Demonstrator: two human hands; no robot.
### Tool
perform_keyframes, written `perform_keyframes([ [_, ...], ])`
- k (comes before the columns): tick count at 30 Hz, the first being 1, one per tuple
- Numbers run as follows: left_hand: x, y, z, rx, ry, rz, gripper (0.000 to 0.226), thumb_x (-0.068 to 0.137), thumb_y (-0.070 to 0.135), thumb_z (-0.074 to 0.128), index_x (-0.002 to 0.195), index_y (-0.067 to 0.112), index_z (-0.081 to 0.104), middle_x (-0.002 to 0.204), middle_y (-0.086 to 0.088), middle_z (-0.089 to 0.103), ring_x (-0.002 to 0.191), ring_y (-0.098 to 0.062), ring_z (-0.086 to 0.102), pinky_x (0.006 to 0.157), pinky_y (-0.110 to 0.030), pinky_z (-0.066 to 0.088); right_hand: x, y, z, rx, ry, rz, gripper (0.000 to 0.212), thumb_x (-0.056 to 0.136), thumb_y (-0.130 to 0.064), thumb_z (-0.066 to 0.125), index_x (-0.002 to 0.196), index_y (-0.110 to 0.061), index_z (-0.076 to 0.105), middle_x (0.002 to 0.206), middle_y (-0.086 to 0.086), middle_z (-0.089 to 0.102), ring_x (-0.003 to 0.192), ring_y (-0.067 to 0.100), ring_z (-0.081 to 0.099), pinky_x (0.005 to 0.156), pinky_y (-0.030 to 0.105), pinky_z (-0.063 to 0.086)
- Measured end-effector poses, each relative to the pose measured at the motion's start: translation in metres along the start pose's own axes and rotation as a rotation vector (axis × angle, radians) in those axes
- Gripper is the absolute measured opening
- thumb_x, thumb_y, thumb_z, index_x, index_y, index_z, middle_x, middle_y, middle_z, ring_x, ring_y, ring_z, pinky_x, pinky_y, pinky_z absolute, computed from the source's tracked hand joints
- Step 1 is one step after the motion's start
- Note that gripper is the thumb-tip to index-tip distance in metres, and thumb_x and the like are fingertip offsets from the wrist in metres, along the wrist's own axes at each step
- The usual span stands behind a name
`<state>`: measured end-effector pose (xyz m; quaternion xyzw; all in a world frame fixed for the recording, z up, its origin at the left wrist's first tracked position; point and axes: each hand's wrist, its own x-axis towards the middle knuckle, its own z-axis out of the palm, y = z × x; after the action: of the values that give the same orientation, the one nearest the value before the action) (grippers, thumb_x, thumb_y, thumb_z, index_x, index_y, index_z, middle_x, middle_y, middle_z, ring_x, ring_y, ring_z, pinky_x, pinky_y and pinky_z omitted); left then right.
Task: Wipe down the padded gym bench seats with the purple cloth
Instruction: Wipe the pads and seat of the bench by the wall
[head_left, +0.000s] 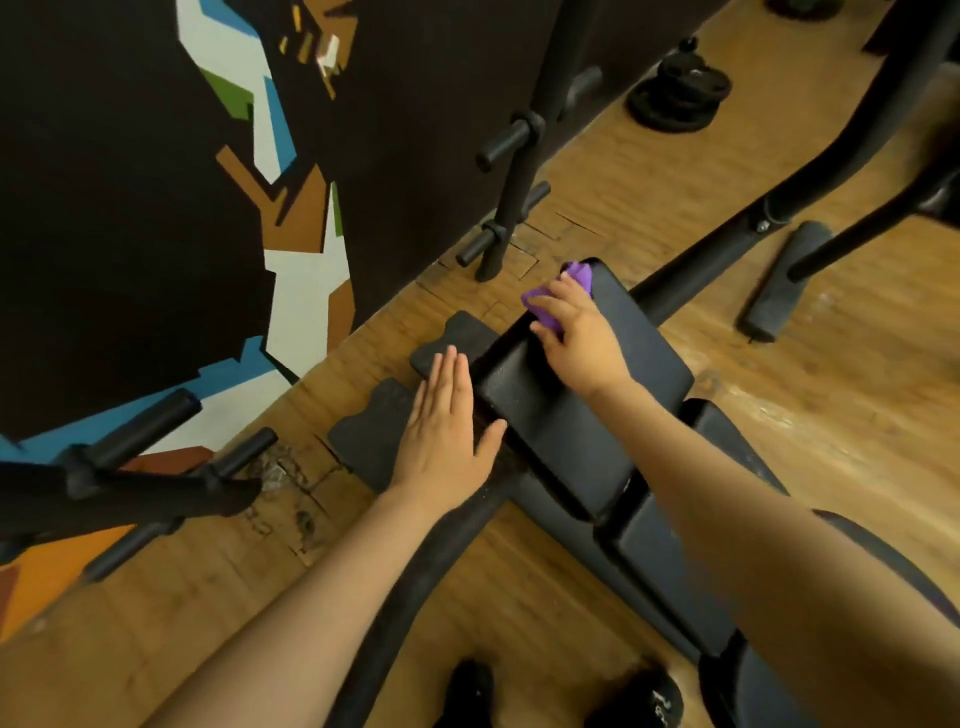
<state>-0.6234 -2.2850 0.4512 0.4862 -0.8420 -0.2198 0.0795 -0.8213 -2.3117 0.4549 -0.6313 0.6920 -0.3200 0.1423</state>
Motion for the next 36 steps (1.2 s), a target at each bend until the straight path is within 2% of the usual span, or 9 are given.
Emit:
perform_keyframes([
  [3, 0.016, 0.005, -0.01, -0.121, 0.082, -0.034, 0.06, 0.103, 0.028, 0.029, 0.152, 0.01, 0.0, 0.161, -0.004, -0.003, 0.142, -0.005, -0.009, 0.121, -0.032, 0.003, -0.047, -0.023, 0.024, 0.038, -0.012, -0.102, 0.044, 0.087, -0.011, 0.06, 0.131, -0.012, 0.054, 0.142, 0.006, 0.045, 0.139, 0.022, 0.026, 0.116, 0.035, 0.018],
  [5, 0.023, 0.007, -0.013, -0.135, 0.108, -0.058, 0.057, 0.104, 0.028, 0.027, 0.152, 0.011, 0.002, 0.161, -0.004, 0.0, 0.145, -0.009, -0.004, 0.121, -0.034, 0.007, -0.084, -0.03, 0.036, 0.075, -0.009, -0.161, 0.044, 0.088, -0.017, 0.057, 0.132, -0.011, 0.053, 0.142, 0.007, 0.045, 0.139, 0.018, 0.025, 0.116, 0.029, 0.013],
  [11, 0.036, 0.026, -0.01, 0.017, 0.045, 0.062, 0.06, 0.103, 0.031, 0.03, 0.153, 0.011, 0.004, 0.161, -0.004, 0.0, 0.143, -0.007, -0.008, 0.117, -0.026, -0.001, -0.162, 0.021, 0.035, 0.04, -0.112, -0.241, 0.041, 0.1, -0.029, 0.033, 0.126, -0.008, 0.058, 0.14, 0.012, 0.045, 0.136, 0.022, 0.028, 0.116, 0.025, 0.014],
  [18, 0.048, 0.079, 0.025, 0.438, -0.134, 0.325, 0.064, 0.103, 0.035, 0.027, 0.152, 0.009, -0.004, 0.161, -0.007, -0.008, 0.147, -0.021, -0.012, 0.116, -0.032, -0.008, -0.204, 0.057, 0.025, 0.076, 0.032, 0.041, 0.045, 0.093, -0.026, 0.043, 0.138, -0.022, 0.043, 0.145, -0.001, 0.038, 0.137, 0.012, 0.028, 0.111, 0.023, 0.022],
  [22, 0.056, 0.096, 0.053, 0.66, -0.238, 0.483, 0.064, 0.103, 0.037, 0.023, 0.152, 0.007, -0.005, 0.16, -0.009, -0.01, 0.147, -0.025, -0.013, 0.117, -0.038, -0.007, -0.206, 0.082, 0.004, 0.191, 0.228, 0.275, 0.048, 0.09, -0.013, 0.048, 0.138, -0.014, 0.045, 0.144, 0.005, 0.04, 0.135, 0.009, 0.028, 0.112, 0.017, 0.019],
  [25, 0.056, 0.093, 0.064, 0.754, -0.251, 0.541, 0.065, 0.103, 0.04, 0.021, 0.152, 0.006, -0.005, 0.16, -0.011, -0.01, 0.147, -0.026, -0.012, 0.117, -0.04, -0.007, -0.189, 0.114, -0.026, 0.214, 0.28, 0.375, 0.05, 0.09, -0.012, 0.047, 0.139, -0.01, 0.041, 0.141, -0.003, 0.036, 0.135, 0.007, 0.026, 0.109, 0.017, 0.02],
  [30, 0.056, 0.092, 0.064, 0.748, -0.236, 0.555, 0.065, 0.1, 0.039, 0.025, 0.152, 0.005, 0.004, 0.16, -0.012, 0.001, 0.148, -0.027, -0.002, 0.118, -0.041, -0.003, -0.146, 0.157, -0.058, 0.117, -0.028, 0.21, 0.044, 0.084, 0.006, 0.055, 0.127, 0.001, 0.05, 0.129, 0.013, 0.051, 0.127, 0.027, 0.039, 0.108, 0.03, 0.025],
  [33, 0.058, 0.094, 0.064, 0.795, -0.252, 0.541, 0.066, 0.094, 0.039, 0.021, 0.149, 0.003, 0.025, 0.157, -0.015, 0.023, 0.146, -0.03, 0.018, 0.117, -0.043, 0.01, -0.14, 0.175, -0.058, -0.014, -0.206, 0.147, 0.053, 0.082, -0.013, 0.066, 0.129, 0.004, 0.048, 0.136, 0.021, 0.046, 0.134, 0.041, 0.031, 0.109, 0.046, 0.025],
  [36, 0.06, 0.09, 0.068, 0.794, -0.229, 0.545, 0.067, 0.087, 0.039, 0.024, 0.139, 0.002, 0.045, 0.147, -0.016, 0.042, 0.138, -0.031, 0.036, 0.114, -0.045, 0.019, -0.144, 0.177, -0.049, -0.055, -0.172, 0.152, 0.063, 0.08, -0.027, 0.071, 0.129, 0.005, 0.049, 0.14, 0.022, 0.042, 0.136, 0.042, 0.026, 0.111, 0.047, 0.02],
])
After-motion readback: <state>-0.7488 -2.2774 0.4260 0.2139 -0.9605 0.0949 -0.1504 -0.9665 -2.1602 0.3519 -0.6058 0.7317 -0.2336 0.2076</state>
